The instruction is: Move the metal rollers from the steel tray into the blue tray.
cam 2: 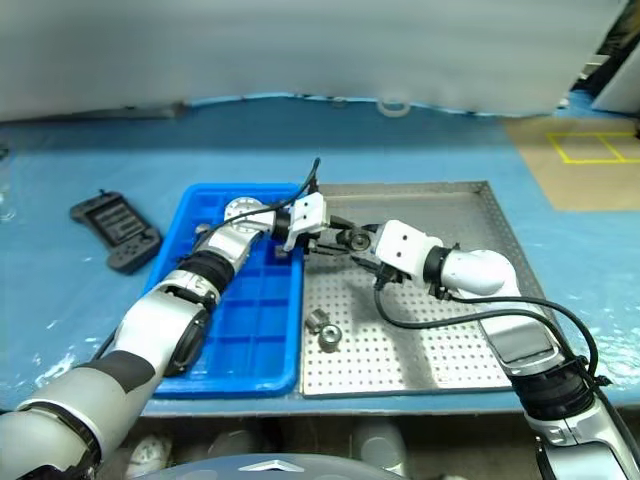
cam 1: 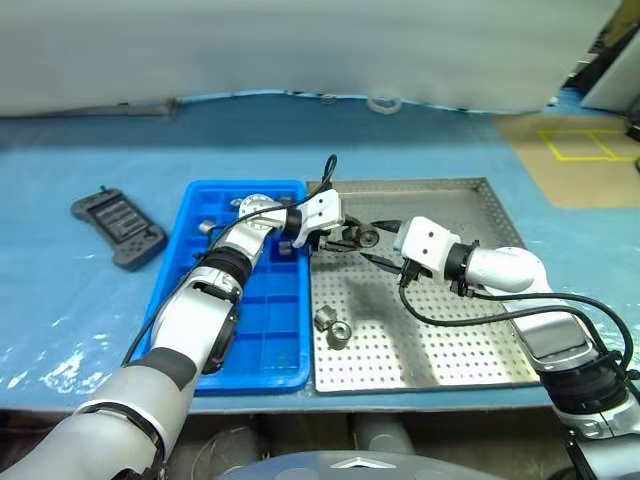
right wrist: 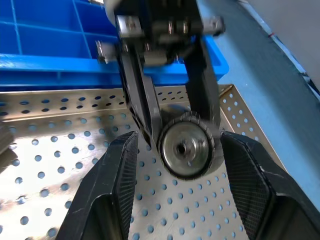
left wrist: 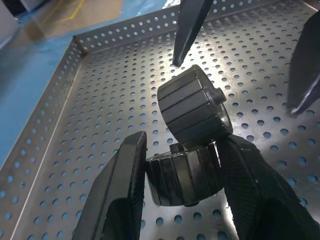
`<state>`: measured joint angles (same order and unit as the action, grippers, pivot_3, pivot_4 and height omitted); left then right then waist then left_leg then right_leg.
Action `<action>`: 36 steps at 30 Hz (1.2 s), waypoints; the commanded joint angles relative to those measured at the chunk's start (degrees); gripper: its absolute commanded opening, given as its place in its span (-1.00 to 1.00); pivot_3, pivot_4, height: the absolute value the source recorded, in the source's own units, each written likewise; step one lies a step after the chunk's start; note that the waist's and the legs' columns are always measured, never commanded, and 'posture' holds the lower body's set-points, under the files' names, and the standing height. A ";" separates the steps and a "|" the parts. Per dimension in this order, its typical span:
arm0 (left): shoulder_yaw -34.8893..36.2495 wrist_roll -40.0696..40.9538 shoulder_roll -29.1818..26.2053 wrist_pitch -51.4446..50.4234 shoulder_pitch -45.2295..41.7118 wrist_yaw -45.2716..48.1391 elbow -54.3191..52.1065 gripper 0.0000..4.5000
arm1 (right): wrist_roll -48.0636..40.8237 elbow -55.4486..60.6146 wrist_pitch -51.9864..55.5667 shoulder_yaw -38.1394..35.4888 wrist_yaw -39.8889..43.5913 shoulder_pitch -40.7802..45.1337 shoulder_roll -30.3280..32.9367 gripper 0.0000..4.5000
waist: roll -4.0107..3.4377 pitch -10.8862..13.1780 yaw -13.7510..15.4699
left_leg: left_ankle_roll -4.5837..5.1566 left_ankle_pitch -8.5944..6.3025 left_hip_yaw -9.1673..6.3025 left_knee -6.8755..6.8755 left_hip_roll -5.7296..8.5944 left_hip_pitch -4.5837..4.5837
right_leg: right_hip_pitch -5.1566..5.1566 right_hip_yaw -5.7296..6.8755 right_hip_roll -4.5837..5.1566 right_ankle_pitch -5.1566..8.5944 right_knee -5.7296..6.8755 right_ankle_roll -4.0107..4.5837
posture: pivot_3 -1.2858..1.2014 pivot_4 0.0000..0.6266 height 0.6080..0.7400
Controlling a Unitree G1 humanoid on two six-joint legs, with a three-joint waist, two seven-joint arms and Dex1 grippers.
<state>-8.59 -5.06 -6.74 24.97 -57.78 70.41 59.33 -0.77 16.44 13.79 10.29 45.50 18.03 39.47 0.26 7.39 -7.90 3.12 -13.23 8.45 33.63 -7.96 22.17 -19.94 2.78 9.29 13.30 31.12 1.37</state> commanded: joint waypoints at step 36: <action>-3.87 1.99 -0.60 1.92 -1.04 -0.36 -2.24 -0.21 | -4.10 1.84 0.17 -9.88 -0.43 -1.34 -0.17 -0.49 | 0.39 -0.01 5.83 | -0.12 0.41 0.88 -0.36 -0.03 -0.16 | -0.92 -1.30 -0.12 0.02 0.59 0.62 | -0.20 -0.52 1.00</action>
<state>-12.89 -3.64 -7.67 25.64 -56.95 70.47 57.90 -2.15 15.21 12.63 3.14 44.54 16.27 38.52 0.65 7.38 -2.07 3.01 -12.82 9.34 33.27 -7.98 22.01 -20.85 1.48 9.17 13.31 31.71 1.99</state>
